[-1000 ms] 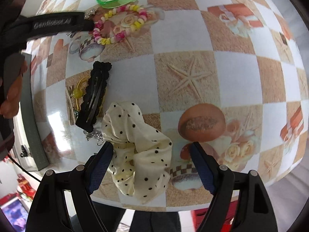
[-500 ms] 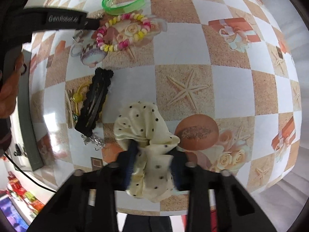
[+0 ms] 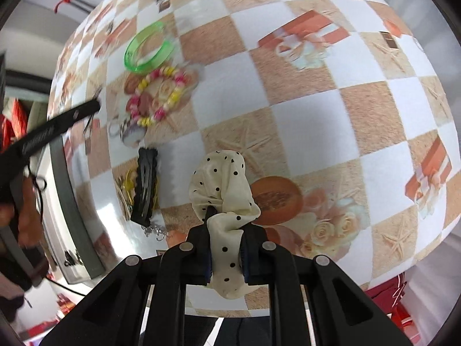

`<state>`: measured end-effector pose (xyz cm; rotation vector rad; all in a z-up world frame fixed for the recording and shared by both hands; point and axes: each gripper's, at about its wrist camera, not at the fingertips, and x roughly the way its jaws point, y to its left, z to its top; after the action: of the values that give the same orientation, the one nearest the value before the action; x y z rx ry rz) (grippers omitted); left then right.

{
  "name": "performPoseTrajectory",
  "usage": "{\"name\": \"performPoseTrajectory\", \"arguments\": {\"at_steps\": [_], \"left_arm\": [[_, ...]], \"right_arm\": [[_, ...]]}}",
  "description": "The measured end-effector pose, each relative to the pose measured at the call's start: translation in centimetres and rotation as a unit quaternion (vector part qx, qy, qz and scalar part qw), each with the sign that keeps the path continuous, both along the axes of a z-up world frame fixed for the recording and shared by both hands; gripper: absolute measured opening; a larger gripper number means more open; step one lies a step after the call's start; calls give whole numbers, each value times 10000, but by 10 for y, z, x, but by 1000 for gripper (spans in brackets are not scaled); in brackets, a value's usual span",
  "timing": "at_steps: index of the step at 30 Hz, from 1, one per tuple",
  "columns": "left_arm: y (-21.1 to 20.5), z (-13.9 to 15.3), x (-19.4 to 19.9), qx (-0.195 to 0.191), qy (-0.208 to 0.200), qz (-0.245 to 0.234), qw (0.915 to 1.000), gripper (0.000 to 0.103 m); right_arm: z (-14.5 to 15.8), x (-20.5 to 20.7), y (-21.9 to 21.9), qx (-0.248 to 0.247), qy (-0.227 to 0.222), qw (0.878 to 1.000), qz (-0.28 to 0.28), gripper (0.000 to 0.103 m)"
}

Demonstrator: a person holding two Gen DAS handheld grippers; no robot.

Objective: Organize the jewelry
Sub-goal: 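Carry the star clip and scrunchie into the tray and release both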

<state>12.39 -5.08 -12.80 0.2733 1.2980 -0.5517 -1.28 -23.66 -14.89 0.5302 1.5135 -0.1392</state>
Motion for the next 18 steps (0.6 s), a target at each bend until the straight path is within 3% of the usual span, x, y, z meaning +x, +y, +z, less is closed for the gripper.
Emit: {"name": "performPoseTrajectory", "arguments": {"at_steps": [5,18], "left_arm": [[15,12,-13,-61,-3,65,10000,21],[78,32,-45,-190,-7,507,9985,21]], "right_arm": [[12,-6,-8,-62,-66,9999,-51,16],[27,-7,35,-93,-233,9996,146,16]]}}
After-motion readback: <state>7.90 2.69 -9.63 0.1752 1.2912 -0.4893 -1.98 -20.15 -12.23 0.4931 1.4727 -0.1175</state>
